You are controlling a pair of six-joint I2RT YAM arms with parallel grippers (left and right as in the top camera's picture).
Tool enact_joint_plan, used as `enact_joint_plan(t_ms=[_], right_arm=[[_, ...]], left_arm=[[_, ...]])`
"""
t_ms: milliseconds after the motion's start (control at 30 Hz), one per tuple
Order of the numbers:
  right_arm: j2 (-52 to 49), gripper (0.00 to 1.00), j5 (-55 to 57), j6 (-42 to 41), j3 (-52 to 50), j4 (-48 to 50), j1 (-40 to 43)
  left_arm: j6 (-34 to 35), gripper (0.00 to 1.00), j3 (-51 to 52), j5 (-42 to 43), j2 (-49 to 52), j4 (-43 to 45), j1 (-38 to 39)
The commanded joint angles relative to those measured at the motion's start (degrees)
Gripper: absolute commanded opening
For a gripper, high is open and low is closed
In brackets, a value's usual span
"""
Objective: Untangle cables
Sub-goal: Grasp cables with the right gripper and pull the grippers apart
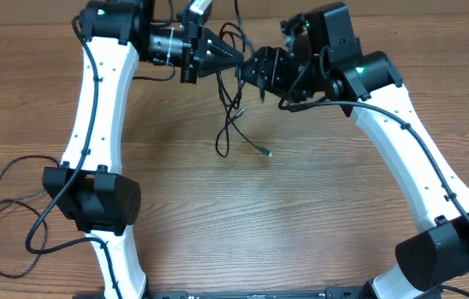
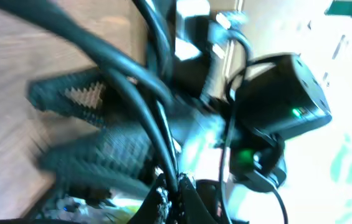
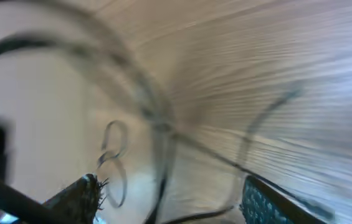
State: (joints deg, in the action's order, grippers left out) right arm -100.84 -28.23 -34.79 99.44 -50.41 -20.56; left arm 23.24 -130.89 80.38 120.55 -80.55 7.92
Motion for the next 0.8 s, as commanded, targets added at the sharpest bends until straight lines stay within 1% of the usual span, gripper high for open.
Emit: enact_joint_plan(t_ms=[0, 200, 367, 500, 767], right_arm=[[-0.2, 0.69, 12.0, -3.8, 1.4, -2.1, 2.1], [-1.9, 0.65, 20.8, -3.7, 1.0, -8.5, 5.5], [-2.1, 0.65, 24.7, 1.3, -1.6, -11.2, 9.8], [-2.1, 0.65, 24.8, 5.9, -4.4, -12.0, 13.4], [-2.2, 0.65, 24.8, 9.6, -12.4, -11.0, 17.8]], left_arm=[[0.5, 0.04, -1.2, 6.6, -0.7, -0.2, 0.3], [-2.6, 0.04, -1.2, 8.0, -0.7, -0.2, 0.3], [-2.7, 0.04, -1.2, 8.2, -0.7, -0.2, 0.1], [-2.8, 0.04, -1.2, 9.3, -0.7, -0.1, -0.8], [-3.1, 0.04, -1.7, 9.5, -1.8, 3.0, -4.7]])
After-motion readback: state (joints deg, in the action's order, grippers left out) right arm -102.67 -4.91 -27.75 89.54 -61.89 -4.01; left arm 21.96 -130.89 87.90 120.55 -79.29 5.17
